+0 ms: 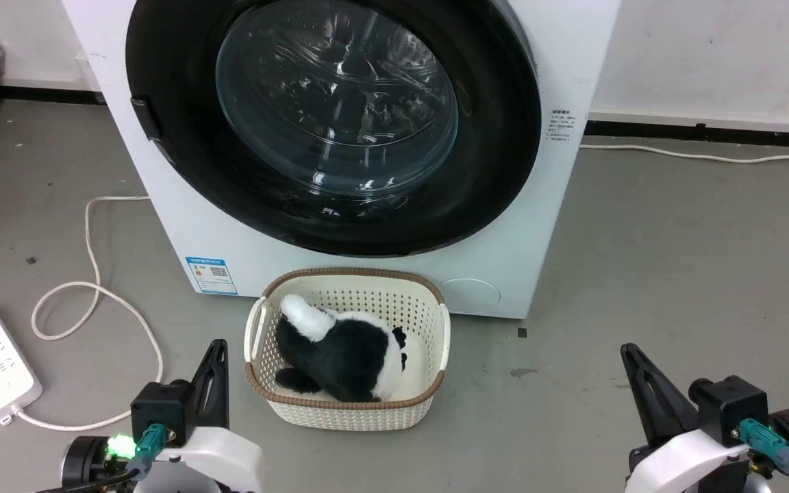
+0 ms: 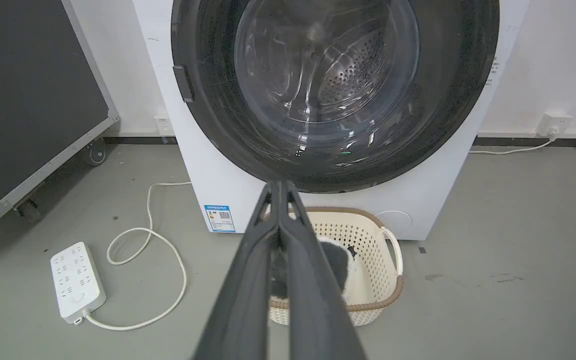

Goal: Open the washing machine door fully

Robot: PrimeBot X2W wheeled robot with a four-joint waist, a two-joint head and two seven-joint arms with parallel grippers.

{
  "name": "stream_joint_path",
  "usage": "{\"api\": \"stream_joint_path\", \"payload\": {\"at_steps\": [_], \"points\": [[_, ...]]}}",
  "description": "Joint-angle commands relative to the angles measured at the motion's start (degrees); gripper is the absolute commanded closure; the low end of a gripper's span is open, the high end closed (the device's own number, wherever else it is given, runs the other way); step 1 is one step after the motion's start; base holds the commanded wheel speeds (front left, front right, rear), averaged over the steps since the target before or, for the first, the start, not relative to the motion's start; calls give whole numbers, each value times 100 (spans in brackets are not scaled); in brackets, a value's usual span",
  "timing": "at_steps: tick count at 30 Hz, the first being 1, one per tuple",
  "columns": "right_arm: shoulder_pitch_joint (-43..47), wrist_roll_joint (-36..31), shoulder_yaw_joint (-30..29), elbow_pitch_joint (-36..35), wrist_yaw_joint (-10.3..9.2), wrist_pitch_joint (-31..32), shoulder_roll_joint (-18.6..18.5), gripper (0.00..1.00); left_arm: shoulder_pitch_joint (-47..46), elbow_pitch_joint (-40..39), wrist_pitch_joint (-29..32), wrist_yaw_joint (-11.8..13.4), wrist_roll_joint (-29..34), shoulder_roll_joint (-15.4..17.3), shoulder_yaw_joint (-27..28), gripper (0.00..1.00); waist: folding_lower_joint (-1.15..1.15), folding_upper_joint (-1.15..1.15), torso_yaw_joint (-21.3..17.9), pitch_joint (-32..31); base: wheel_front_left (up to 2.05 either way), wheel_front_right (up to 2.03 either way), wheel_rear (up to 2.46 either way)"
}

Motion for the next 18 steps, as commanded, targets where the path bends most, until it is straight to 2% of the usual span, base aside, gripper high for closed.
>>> {"api": "stream_joint_path", "payload": {"at_steps": [1, 18], "points": [[-68, -30, -6, 13, -5, 3, 16, 100, 15, -21, 2, 16, 51, 3, -3, 100, 0, 0, 0, 0, 0, 0, 0], [-68, -30, -6, 13, -5, 3, 16, 100, 15, -21, 2, 16, 51, 3, -3, 100, 0, 0, 0, 0, 0, 0, 0]]}}
